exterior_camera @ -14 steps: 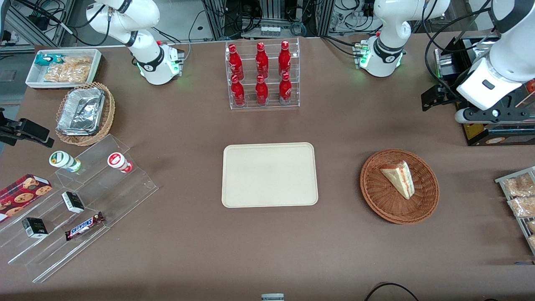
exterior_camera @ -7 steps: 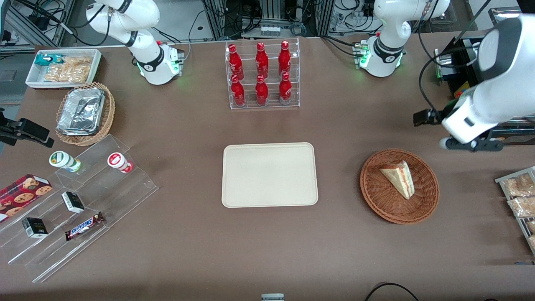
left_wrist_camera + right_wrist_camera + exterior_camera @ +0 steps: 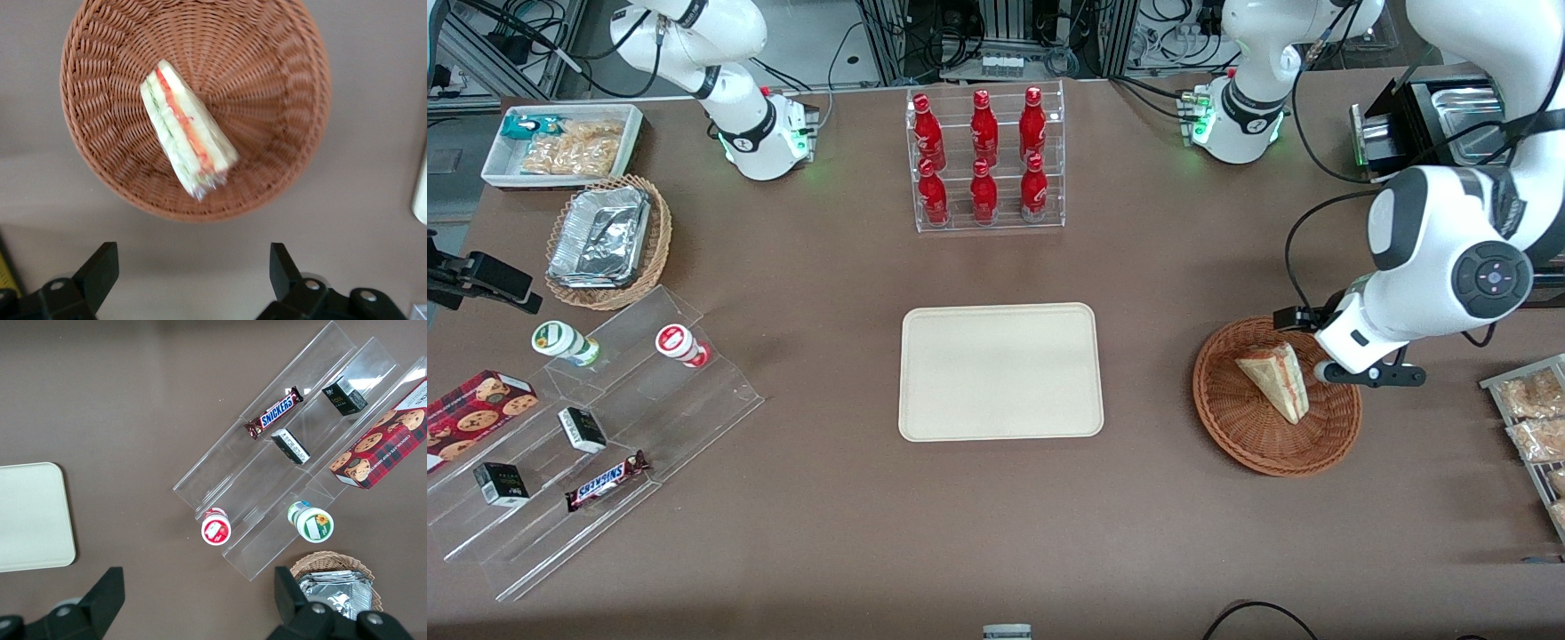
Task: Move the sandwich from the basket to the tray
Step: 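Lower the left gripper and grasp the wrapped sandwich in the basket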
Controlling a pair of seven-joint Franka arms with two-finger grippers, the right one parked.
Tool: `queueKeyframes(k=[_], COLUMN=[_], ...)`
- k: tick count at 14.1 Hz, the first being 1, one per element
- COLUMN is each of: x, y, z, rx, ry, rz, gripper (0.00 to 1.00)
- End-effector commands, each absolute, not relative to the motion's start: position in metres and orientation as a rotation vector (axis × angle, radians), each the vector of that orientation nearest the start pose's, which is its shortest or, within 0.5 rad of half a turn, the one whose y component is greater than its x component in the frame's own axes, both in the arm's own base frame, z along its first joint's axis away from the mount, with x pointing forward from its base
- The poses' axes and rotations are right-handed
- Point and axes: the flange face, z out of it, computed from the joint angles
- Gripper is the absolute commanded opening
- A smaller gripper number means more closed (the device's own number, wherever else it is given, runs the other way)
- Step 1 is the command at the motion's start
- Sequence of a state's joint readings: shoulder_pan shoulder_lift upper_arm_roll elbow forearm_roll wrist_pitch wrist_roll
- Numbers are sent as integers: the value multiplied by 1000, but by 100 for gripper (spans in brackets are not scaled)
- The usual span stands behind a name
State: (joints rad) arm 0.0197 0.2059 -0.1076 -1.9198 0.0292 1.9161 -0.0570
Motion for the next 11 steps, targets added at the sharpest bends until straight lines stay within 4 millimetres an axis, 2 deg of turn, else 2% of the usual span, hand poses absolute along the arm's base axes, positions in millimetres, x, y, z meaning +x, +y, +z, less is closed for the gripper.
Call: queueKeyframes(k=[1, 3, 5, 7, 11], x=[563, 555, 553, 556, 564], y=[-36, -35, -35, -37, -39], z=[347, 327, 317, 306, 285], rx=[-3098, -3099, -3089, -3060, -3001], ry=[-36, -150, -335, -568, -905], rz=[238, 184, 125, 83, -1], gripper=[100, 100, 100, 100, 100])
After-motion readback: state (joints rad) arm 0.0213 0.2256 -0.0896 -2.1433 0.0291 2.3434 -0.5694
